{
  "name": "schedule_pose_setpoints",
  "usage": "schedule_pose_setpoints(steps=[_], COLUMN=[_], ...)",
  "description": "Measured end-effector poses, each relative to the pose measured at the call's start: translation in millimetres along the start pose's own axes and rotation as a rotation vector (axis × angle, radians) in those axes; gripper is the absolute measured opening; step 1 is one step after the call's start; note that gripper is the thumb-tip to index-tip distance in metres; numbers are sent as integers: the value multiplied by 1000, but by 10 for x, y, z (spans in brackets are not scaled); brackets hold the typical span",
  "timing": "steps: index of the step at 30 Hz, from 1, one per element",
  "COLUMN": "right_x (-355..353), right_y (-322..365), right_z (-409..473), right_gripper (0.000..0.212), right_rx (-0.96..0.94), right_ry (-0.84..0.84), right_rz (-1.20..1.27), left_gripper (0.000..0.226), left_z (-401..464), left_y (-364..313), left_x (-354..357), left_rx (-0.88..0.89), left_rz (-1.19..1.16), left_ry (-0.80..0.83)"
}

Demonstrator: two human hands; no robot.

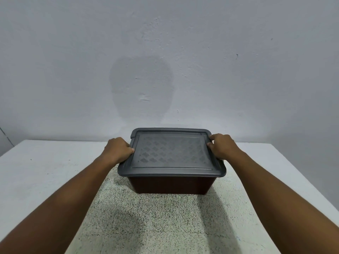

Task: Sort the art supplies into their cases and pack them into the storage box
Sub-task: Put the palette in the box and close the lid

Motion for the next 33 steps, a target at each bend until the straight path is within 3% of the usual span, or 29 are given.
schedule_pose_setpoints(steps=[6,16,27,33], right_x=[28,88,61,12], right_y=[-67,-97,-202,-209], right_z=[-105,-194,-315,-254], right_gripper=[41,40,49,63], right_rx=[15,81,306,354], right_ry=[-37,-110,156,60], right_rz=[-92,111,831,696], left_gripper=[47,47,33,28], left_z=[-66,-31,-80,-15], left_y=[-32,3,81,157], left_x=[9,47,80,93], left_rx=[63,82,-80,-131], left_rz=[-55,-57,-460,-565], left_ry=[8,76,100,60])
Point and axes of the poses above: each hand's wrist, its own z-axis towards the middle knuckle, its own x-axis out of the palm, y = z × x, the point moved 7 cm from there along z, towards the middle knuckle, and after that the axes turned 15 degrees about z, right-handed, at the moved point
